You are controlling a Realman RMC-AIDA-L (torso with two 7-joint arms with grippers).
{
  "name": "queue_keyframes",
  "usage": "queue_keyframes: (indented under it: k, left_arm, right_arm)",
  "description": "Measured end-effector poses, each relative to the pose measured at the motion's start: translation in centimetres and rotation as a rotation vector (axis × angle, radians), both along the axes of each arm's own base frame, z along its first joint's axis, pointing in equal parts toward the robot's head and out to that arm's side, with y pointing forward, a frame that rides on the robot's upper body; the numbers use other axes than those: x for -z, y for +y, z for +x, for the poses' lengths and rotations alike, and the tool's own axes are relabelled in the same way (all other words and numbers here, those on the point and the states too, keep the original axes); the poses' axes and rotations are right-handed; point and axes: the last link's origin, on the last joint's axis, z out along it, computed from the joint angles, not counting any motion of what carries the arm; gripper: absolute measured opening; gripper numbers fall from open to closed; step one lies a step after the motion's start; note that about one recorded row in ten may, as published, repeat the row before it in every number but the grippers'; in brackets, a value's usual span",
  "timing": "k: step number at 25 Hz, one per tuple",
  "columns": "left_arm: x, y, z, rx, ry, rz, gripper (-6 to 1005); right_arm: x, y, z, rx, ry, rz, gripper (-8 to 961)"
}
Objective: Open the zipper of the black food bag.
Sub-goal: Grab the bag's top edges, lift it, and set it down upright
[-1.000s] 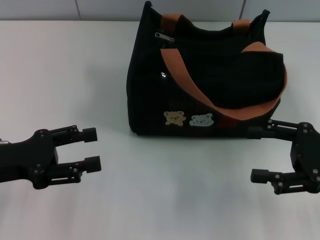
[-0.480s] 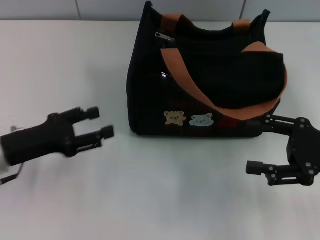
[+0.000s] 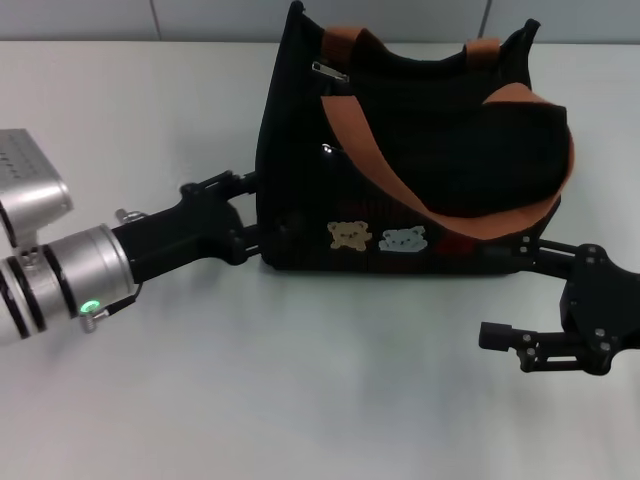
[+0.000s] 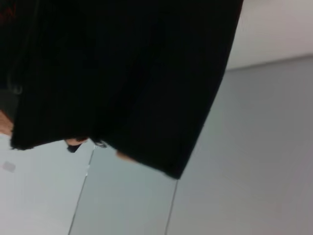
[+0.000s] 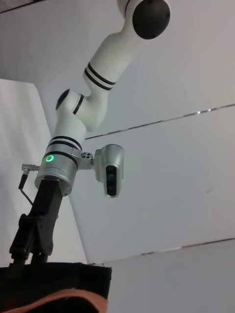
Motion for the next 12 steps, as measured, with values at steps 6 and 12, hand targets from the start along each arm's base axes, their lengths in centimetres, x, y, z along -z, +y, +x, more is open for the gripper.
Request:
queue_keyframes:
  k: [6, 12]
  left_arm:
    - [0.8, -0.6, 0.4, 0.073, 0.018, 0.113, 630]
    - [1.3, -1.0, 0.5, 0.114, 0.041, 0.141, 381]
  right_arm:
    - [0.2, -0.4, 0.4, 0.026, 0.002, 0.001, 840]
    - [0.2, -0.7, 0.8, 0.043, 0.004, 0.005, 839]
